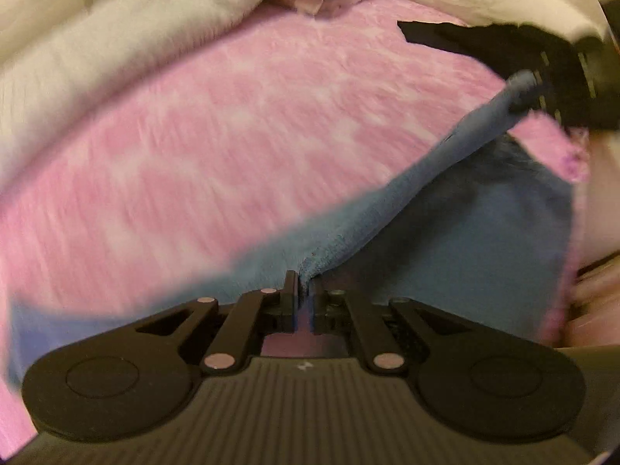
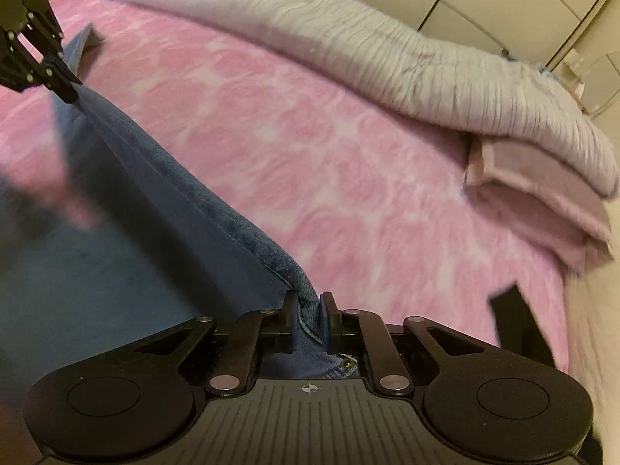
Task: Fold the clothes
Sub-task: 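Grasp a jeans leg hem with the left tool while the right tool pinches the waistband, then lift the held leg over the other leg with the left tool while the right tool holds the waistband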
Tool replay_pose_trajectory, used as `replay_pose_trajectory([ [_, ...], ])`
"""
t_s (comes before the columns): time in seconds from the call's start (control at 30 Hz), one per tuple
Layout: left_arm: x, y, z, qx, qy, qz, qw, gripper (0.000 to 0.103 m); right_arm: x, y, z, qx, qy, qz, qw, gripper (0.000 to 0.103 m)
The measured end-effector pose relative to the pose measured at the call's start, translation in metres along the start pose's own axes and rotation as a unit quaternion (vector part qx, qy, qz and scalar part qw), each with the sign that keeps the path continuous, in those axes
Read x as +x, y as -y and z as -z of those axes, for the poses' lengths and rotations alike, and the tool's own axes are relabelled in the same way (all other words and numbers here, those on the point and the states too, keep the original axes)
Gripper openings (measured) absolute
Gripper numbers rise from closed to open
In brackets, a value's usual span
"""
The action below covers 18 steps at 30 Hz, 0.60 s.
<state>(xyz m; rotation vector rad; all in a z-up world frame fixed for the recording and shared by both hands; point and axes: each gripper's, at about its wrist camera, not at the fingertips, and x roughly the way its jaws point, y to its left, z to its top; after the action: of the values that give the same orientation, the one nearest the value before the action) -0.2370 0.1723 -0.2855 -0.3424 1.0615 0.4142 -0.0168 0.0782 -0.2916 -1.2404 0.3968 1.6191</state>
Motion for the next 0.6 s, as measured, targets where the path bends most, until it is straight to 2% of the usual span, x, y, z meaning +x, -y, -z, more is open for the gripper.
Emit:
replay_pose_trajectory([
  [0.07,0.0,0.014,0.033,-0.07,-0.034,0.034,0.9964,0.003,-0.013,-0.025,0.028,0.006,-0.045,-0.016,0.999,0.01],
  [0.1,0.004,0.02,0.049,-0.105,-0.05,0.047,0.9921,0.006,-0.015,-0.038,0.043,0.012,-0.08,-0.03,0.996,0.012],
  [0.2,0.025,0.035,0.084,-0.157,-0.106,0.058,0.9802,0.01,-0.006,-0.072,0.083,0.02,-0.178,-0.048,0.983,0.02],
  [0.27,0.025,0.036,0.094,-0.202,-0.113,0.073,0.9701,0.011,-0.004,-0.077,0.099,0.075,-0.197,-0.049,0.976,0.027],
  [0.33,0.021,0.033,0.101,-0.253,-0.105,0.087,0.9579,0.023,-0.006,-0.071,0.113,0.156,-0.194,-0.052,0.967,0.039],
  [0.37,0.017,0.031,0.103,-0.275,-0.097,0.09,0.9524,0.027,-0.008,-0.063,0.119,0.21,-0.184,-0.054,0.959,0.042],
  [0.43,0.013,0.026,0.107,-0.309,-0.085,0.066,0.945,0.032,-0.012,-0.046,0.132,0.311,-0.16,-0.054,0.935,0.048],
  [0.5,0.012,0.022,0.111,-0.345,-0.075,0.037,0.935,0.033,-0.016,-0.028,0.148,0.406,-0.135,-0.043,0.903,0.048],
  [0.53,0.014,0.018,0.113,-0.373,-0.068,0.017,0.9253,0.034,-0.016,-0.019,0.156,0.453,-0.124,-0.037,0.882,0.048],
  [0.6,0.017,0.01,0.118,-0.428,-0.051,-0.01,0.9021,0.035,-0.016,-0.003,0.182,0.552,-0.096,-0.037,0.828,0.048],
])
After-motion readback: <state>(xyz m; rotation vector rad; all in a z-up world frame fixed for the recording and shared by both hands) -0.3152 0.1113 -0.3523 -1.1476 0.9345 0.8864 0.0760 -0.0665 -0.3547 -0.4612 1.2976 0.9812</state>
